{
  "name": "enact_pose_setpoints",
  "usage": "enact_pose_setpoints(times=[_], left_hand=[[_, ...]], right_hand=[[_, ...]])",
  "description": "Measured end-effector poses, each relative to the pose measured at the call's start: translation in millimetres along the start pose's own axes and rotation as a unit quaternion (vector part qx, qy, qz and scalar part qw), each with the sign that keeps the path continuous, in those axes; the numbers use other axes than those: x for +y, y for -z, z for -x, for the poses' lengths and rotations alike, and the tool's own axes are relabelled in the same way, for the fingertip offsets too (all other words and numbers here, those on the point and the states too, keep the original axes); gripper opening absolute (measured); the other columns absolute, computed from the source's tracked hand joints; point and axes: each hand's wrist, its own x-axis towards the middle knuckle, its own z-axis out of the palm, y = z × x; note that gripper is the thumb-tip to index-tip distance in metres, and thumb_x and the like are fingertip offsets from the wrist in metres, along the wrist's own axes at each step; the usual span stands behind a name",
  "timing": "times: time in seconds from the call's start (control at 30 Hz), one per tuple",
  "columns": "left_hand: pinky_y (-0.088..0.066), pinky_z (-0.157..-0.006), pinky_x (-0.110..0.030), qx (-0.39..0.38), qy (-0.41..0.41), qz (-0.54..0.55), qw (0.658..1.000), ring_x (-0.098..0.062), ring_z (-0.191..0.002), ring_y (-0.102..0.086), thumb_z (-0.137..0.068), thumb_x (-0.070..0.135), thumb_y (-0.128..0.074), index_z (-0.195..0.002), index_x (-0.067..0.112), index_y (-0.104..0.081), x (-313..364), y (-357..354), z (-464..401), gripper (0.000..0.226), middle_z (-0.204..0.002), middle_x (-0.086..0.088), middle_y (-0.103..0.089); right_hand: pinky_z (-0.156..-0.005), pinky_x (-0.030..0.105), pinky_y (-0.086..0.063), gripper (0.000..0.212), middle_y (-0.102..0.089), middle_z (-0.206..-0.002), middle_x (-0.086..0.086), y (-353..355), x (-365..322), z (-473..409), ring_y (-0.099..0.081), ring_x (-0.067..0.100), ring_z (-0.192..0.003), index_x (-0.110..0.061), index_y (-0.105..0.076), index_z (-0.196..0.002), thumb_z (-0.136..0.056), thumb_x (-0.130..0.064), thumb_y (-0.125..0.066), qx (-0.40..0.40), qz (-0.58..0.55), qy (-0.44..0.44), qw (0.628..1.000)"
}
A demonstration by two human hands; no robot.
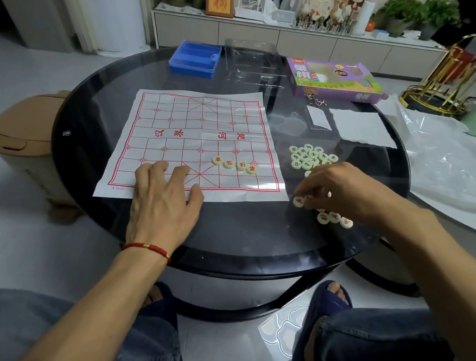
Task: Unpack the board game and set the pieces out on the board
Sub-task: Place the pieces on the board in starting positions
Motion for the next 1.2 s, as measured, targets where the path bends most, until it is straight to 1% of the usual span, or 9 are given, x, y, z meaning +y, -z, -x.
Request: enact_pose_setpoints(times=[0.07,0.23,0.33,0.57,0.67,0.77,0.9,1.03,1.2], left_hand=[[-0.042,-0.106,-0.050,-0.002,0.003,0.000,1.000,-0.032,-0.134,-0.031,-0.097,0.040,-0.049,-0.137,0.012,-0.057,1,0,0,0.050,-0.142,-0.018,-0.046],[-0.041,-0.108,-0.051,0.001,0.001,-0.011,1.000,-0.033,-0.138,-0.028,-0.097,0.038,-0.052,-0.135,0.010,-0.059,1,-2,0,0.048,-0.140,-0.018,-0.047],[-0.041,-0.108,-0.049,0.003,0.008,-0.013,1.000,-0.032,-0.138,-0.029,-0.097,0.038,-0.052,-0.135,0.010,-0.058,2,1,2,0.048,-0.141,-0.017,-0.048],[-0.042,-0.104,-0.042,0.019,0.001,0.005,1.000,-0.028,-0.128,-0.040,-0.092,0.033,-0.058,-0.138,0.008,-0.050,-1,2,1,0.053,-0.134,-0.012,-0.054],[-0.044,-0.103,-0.044,0.014,-0.004,0.004,1.000,-0.029,-0.126,-0.040,-0.091,0.033,-0.058,-0.136,0.006,-0.053,-2,0,0,0.052,-0.131,-0.014,-0.055],[-0.045,-0.101,-0.046,0.012,-0.007,0.004,1.000,-0.031,-0.126,-0.040,-0.093,0.034,-0.057,-0.137,0.006,-0.053,-2,-1,0,0.053,-0.132,-0.016,-0.054],[-0.046,-0.100,-0.048,0.019,-0.018,0.017,1.000,-0.032,-0.126,-0.040,-0.093,0.033,-0.058,-0.136,0.006,-0.053,-2,-2,2,0.051,-0.133,-0.016,-0.053],[-0.045,-0.100,-0.049,0.020,-0.021,0.015,0.999,-0.033,-0.126,-0.039,-0.093,0.031,-0.059,-0.135,0.004,-0.054,-2,-2,2,0.050,-0.132,-0.017,-0.054],[-0.044,-0.101,-0.050,0.021,-0.016,0.014,1.000,-0.033,-0.127,-0.038,-0.094,0.032,-0.059,-0.136,0.005,-0.054,-1,-2,2,0.050,-0.133,-0.017,-0.054]], right_hand=[[-0.070,0.027,-0.053,0.014,-0.069,-0.090,-0.009,6,-2,0,-0.061,0.005,-0.076,-0.027,-0.079,-0.104,-0.089,-0.028,-0.076,-0.005,0.014,-0.008,1.000],[-0.075,0.035,-0.059,0.022,-0.074,-0.094,-0.002,8,-40,-34,-0.066,0.012,-0.079,-0.020,-0.078,-0.107,-0.089,-0.032,-0.076,0.091,-0.031,0.020,0.995],[-0.078,0.035,-0.060,0.022,-0.075,-0.100,0.000,-5,-78,-85,-0.067,0.013,-0.083,-0.018,-0.077,-0.109,-0.091,-0.030,-0.074,0.084,-0.046,0.067,0.993],[-0.079,0.038,-0.058,0.024,-0.072,-0.105,0.000,-29,-112,-145,-0.065,0.021,-0.095,-0.022,-0.074,-0.110,-0.091,-0.037,-0.070,0.059,0.029,0.058,0.996],[-0.079,0.039,-0.056,0.033,-0.069,-0.110,-0.001,-27,-108,-126,-0.064,0.021,-0.098,-0.022,-0.071,-0.118,-0.092,-0.043,-0.069,0.096,0.022,0.063,0.993],[-0.076,0.037,-0.055,0.027,-0.068,-0.106,-0.005,-22,-91,-84,-0.063,0.016,-0.090,-0.026,-0.070,-0.117,-0.093,-0.037,-0.069,0.117,-0.005,0.050,0.992],[-0.072,0.035,-0.054,0.019,-0.067,-0.098,-0.007,-14,-45,-16,-0.062,0.016,-0.083,-0.029,-0.072,-0.108,-0.090,-0.035,-0.072,0.094,0.019,-0.020,0.995],[-0.065,0.037,-0.052,0.017,-0.062,-0.090,-0.011,0,-11,34,-0.062,0.018,-0.084,-0.032,-0.070,-0.101,-0.089,-0.044,-0.071,0.090,0.063,-0.094,0.990],[-0.065,0.033,-0.047,0.046,-0.059,-0.104,-0.011,-11,-3,51,-0.059,0.016,-0.098,-0.033,-0.067,-0.124,-0.084,-0.055,-0.073,0.071,0.079,-0.112,0.988]])
